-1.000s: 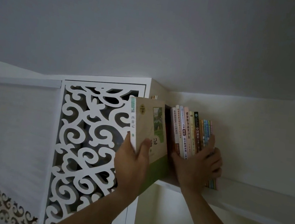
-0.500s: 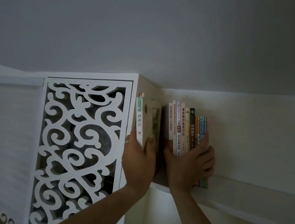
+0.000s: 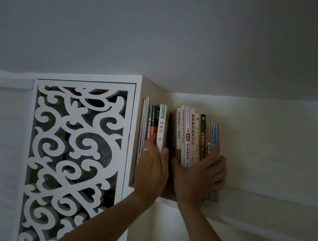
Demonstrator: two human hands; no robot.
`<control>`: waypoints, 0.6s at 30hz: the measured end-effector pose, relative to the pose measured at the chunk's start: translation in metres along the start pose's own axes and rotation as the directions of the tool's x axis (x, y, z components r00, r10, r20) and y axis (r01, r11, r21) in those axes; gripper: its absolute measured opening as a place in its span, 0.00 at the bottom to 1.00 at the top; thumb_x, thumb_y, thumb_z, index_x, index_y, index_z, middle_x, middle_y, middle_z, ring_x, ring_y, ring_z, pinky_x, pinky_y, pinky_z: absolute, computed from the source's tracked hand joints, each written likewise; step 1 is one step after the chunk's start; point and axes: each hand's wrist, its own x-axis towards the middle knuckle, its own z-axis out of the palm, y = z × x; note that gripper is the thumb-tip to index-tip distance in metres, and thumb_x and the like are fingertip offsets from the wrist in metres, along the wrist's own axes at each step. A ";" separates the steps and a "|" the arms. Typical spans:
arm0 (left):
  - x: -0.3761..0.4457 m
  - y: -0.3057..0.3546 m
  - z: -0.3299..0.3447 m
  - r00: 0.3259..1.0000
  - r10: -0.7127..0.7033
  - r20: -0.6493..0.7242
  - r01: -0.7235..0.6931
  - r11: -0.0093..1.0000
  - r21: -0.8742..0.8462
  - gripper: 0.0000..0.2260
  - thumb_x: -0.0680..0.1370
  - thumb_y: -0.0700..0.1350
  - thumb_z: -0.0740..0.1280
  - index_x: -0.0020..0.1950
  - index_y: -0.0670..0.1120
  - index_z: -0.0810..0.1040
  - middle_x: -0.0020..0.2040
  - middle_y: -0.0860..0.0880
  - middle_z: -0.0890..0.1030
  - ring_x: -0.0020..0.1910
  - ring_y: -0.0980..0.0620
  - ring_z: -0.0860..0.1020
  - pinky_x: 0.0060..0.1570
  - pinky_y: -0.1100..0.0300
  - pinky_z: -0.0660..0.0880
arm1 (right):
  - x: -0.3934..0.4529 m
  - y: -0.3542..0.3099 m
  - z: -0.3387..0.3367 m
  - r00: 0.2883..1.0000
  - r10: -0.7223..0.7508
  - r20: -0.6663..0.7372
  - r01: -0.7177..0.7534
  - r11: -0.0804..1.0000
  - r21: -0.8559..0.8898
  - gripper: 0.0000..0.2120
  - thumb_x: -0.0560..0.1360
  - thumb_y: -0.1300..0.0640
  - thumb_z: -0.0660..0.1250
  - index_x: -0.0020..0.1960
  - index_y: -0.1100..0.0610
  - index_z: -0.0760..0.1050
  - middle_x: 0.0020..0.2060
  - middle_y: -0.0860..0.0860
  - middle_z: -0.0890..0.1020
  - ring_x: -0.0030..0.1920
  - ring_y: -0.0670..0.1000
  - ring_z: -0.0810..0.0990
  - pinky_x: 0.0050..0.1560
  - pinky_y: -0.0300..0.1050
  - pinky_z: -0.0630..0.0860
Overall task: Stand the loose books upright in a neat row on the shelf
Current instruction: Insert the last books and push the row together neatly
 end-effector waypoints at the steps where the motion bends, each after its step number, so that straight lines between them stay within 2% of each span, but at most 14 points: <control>1: 0.001 -0.003 0.001 0.999 0.040 0.016 -0.040 0.998 0.046 0.24 0.86 0.57 0.54 0.78 0.45 0.63 0.70 0.47 0.75 0.66 0.51 0.77 0.62 0.50 0.80 | 0.000 0.000 0.000 1.000 0.000 0.002 0.000 1.000 -0.001 0.61 0.59 0.23 0.71 0.80 0.55 0.57 0.69 0.60 0.68 0.68 0.62 0.67 0.65 0.61 0.65; 3: 0.005 -0.008 0.003 0.989 0.150 0.014 -0.148 0.952 0.267 0.26 0.86 0.57 0.52 0.79 0.42 0.64 0.75 0.42 0.69 0.73 0.46 0.70 0.70 0.47 0.72 | -0.001 0.000 0.000 1.000 -0.004 0.000 0.004 1.000 -0.005 0.61 0.60 0.22 0.70 0.80 0.55 0.57 0.69 0.60 0.68 0.68 0.62 0.67 0.65 0.62 0.65; 5: 0.007 -0.015 0.005 0.979 0.198 0.057 -0.205 0.898 0.390 0.28 0.86 0.58 0.50 0.80 0.42 0.63 0.79 0.42 0.63 0.77 0.44 0.65 0.73 0.46 0.67 | -0.001 0.001 0.000 1.000 -0.013 0.005 0.013 1.000 -0.011 0.60 0.60 0.23 0.70 0.80 0.55 0.56 0.69 0.60 0.68 0.68 0.63 0.67 0.65 0.63 0.65; 8: 0.005 -0.029 0.008 0.967 0.207 0.145 -0.250 0.870 0.425 0.27 0.86 0.56 0.50 0.83 0.45 0.58 0.84 0.46 0.56 0.83 0.47 0.55 0.77 0.43 0.62 | -0.001 0.003 0.000 0.999 -0.033 0.026 0.033 0.999 -0.027 0.60 0.60 0.25 0.72 0.81 0.55 0.55 0.70 0.61 0.67 0.69 0.63 0.67 0.65 0.63 0.65; 10: 0.005 -0.034 0.008 0.967 0.204 0.154 -0.252 0.864 0.437 0.26 0.87 0.54 0.52 0.84 0.48 0.58 0.85 0.49 0.52 0.84 0.49 0.50 0.79 0.44 0.58 | -0.001 0.005 0.000 0.998 -0.047 0.041 0.049 0.998 -0.041 0.61 0.60 0.26 0.73 0.81 0.55 0.54 0.71 0.62 0.66 0.69 0.63 0.66 0.65 0.62 0.65; 14: 0.005 -0.036 0.012 0.975 0.192 0.111 -0.222 0.835 0.504 0.24 0.86 0.52 0.56 0.83 0.51 0.61 0.85 0.48 0.50 0.84 0.47 0.48 0.80 0.49 0.52 | 0.000 0.011 0.000 0.992 -0.079 0.095 0.083 0.996 -0.042 0.63 0.59 0.24 0.73 0.81 0.54 0.51 0.72 0.64 0.64 0.70 0.64 0.64 0.66 0.63 0.64; 18: 0.005 -0.040 0.019 0.973 0.199 0.114 -0.228 0.784 0.577 0.25 0.86 0.56 0.54 0.83 0.53 0.61 0.85 0.44 0.51 0.84 0.43 0.49 0.80 0.50 0.48 | 0.001 0.019 -0.003 0.983 -0.119 0.140 0.127 0.991 -0.049 0.65 0.59 0.25 0.74 0.82 0.54 0.48 0.73 0.64 0.63 0.72 0.65 0.63 0.67 0.66 0.64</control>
